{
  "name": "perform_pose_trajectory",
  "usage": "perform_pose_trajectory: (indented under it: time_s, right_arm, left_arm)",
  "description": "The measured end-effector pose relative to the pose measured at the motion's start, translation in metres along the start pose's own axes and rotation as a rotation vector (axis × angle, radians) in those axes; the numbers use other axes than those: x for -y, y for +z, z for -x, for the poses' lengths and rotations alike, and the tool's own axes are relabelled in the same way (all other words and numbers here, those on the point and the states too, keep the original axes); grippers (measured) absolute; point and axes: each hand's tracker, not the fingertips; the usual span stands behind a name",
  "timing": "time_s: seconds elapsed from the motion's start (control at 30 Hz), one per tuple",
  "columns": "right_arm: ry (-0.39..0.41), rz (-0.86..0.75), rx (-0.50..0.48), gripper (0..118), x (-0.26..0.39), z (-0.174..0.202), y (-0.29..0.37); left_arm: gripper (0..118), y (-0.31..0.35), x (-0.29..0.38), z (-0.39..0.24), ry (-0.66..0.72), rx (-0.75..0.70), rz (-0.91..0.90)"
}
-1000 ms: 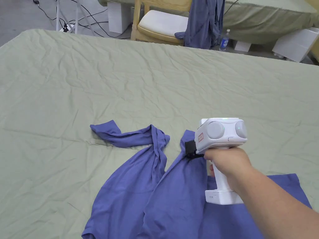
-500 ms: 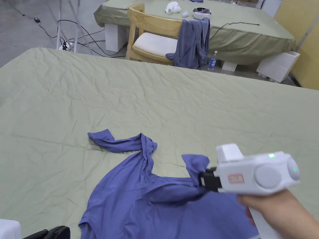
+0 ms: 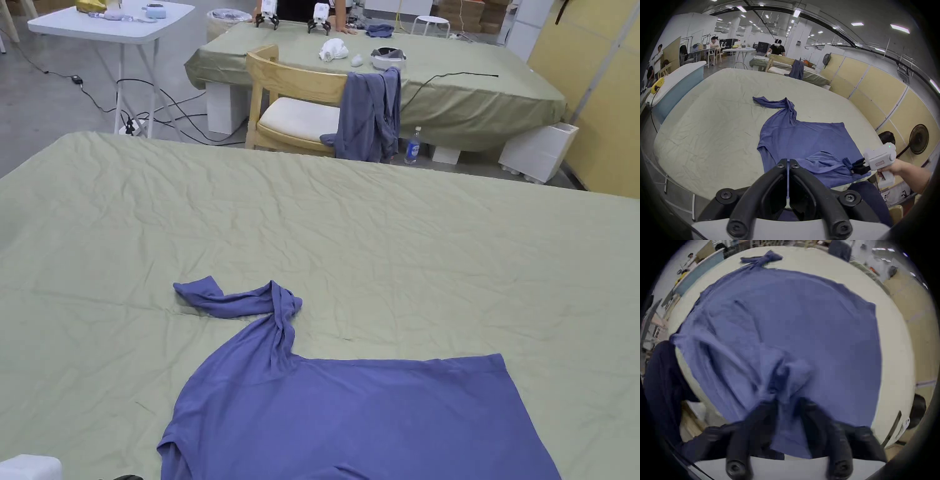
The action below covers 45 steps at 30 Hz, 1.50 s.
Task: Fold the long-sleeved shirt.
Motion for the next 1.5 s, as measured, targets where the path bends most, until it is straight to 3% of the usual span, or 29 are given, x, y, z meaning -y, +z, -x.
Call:
perform_pose_trajectory:
  time_s: [0.07,0.1,0.13,0.3,0.33,0.37,0.43,0.53,0.63,0.67,0.7,0.73,0.83,0.87,0.93,1.03,1.07,1.1,1.13,1.2,1.23,1.27,1.3,1.33,1.37,1.4,1.43,1.47,1.5]
  right_arm:
    - [0.002,-0.070,0.031,95,0.003,-0.004,0.013]
    - [-0.044,-0.121,0.010,112,0.004,-0.009,0.026]
    - [-0.111,-0.165,-0.001,118,0.005,-0.015,0.043]
    - [-0.367,-0.395,-0.098,118,0.014,-0.036,0.098]
    - [-0.401,-0.405,-0.102,113,0.016,-0.036,0.104]
    - [-0.428,-0.417,-0.131,83,0.020,-0.037,0.109]
    - [-0.468,-0.472,-0.205,5,0.029,-0.037,0.112]
    - [-0.545,-0.454,-0.103,3,0.041,-0.022,0.104]
    - [-0.555,-0.442,-0.159,3,0.047,-0.014,0.095]
    - [-0.571,-0.441,-0.182,3,0.045,-0.012,0.095]
    - [-0.579,-0.441,-0.202,3,0.045,-0.011,0.092]
    - [-0.571,-0.432,-0.207,3,0.043,-0.012,0.089]
    - [-0.538,-0.409,-0.194,3,0.035,-0.015,0.085]
    - [-0.536,-0.407,-0.186,3,0.034,-0.017,0.084]
    - [-0.540,-0.404,-0.184,3,0.030,-0.024,0.083]
    - [-0.564,-0.393,-0.191,3,0.025,-0.035,0.075]
    - [-0.562,-0.385,-0.182,3,0.022,-0.038,0.074]
    - [-0.538,-0.360,-0.137,3,0.018,-0.041,0.072]
    - [-0.507,-0.326,-0.056,3,0.012,-0.041,0.068]
    - [-0.490,-0.296,0.033,3,0.002,-0.044,0.059]
    - [-0.506,-0.293,0.026,3,-0.003,-0.048,0.054]
    - [-0.515,-0.293,0.013,3,-0.010,-0.054,0.047]
    - [-0.521,-0.293,0.007,8,-0.020,-0.063,0.038]
    - [-0.517,-0.303,0.023,26,-0.031,-0.072,0.030]
    - [-0.504,-0.316,0.030,77,-0.042,-0.079,0.022]
    - [-0.461,-0.326,0.079,115,-0.057,-0.088,0.011]
    - [-0.420,-0.317,0.119,118,-0.074,-0.098,-0.002]
    - [-0.399,-0.397,0.090,115,-0.087,-0.108,-0.009]
    - [-0.386,-0.363,0.171,116,-0.108,-0.126,-0.017]
  left_arm:
    - [1,0.002,0.001,-0.003,0.004,-0.008,-0.009]
    - [1,0.002,0.000,-0.004,0.004,-0.007,-0.007]
    - [1,0.002,0.000,-0.005,0.003,-0.003,-0.006]
    - [1,-0.006,0.002,-0.012,-0.004,0.008,0.015]
    - [1,-0.009,0.002,-0.012,-0.007,0.007,0.019]
    - [1,-0.015,0.002,-0.009,-0.004,0.008,0.026]
    - [1,-0.026,0.001,-0.007,0.009,0.011,0.045]
    - [1,-0.050,-0.007,-0.002,0.038,0.010,0.082]
    - [4,-0.088,-0.027,0.008,0.039,0.015,0.105]
    - [36,-0.103,-0.035,0.012,0.037,0.008,0.108]
    - [78,-0.124,-0.045,0.017,0.042,-0.044,0.117]
    - [78,-0.146,-0.055,0.022,0.052,-0.104,0.113]
    - [118,-0.208,-0.069,0.044,0.013,-0.184,0.033]
    - [111,-0.228,-0.070,0.049,0.003,-0.206,0.045]
    - [109,-0.272,-0.071,0.057,-0.032,-0.282,0.114]
    - [108,-0.312,-0.065,0.063,-0.057,-0.263,0.263]
    - [102,-0.318,-0.060,0.063,-0.065,-0.233,0.275]
    - [99,-0.323,-0.055,0.062,-0.078,-0.203,0.299]
    - [99,-0.320,-0.055,0.058,-0.143,-0.262,0.272]
    - [75,-0.308,-0.058,0.048,-0.199,-0.238,0.252]
    - [48,-0.302,-0.058,0.041,-0.220,-0.222,0.229]
    - [0,-0.297,-0.057,0.034,-0.251,-0.213,0.202]
    - [0,-0.293,-0.059,0.027,-0.278,-0.167,0.202]
    - [0,-0.291,-0.060,0.021,-0.285,-0.165,0.205]
    - [0,-0.289,-0.063,0.020,-0.278,-0.143,0.211]
    - [0,-0.286,-0.066,0.020,-0.233,-0.083,0.215]
    - [0,-0.280,-0.071,0.025,-0.185,-0.047,0.204]
    - [0,-0.276,-0.074,0.026,-0.158,-0.036,0.197]
    - [0,-0.272,-0.078,0.028,-0.146,-0.038,0.187]
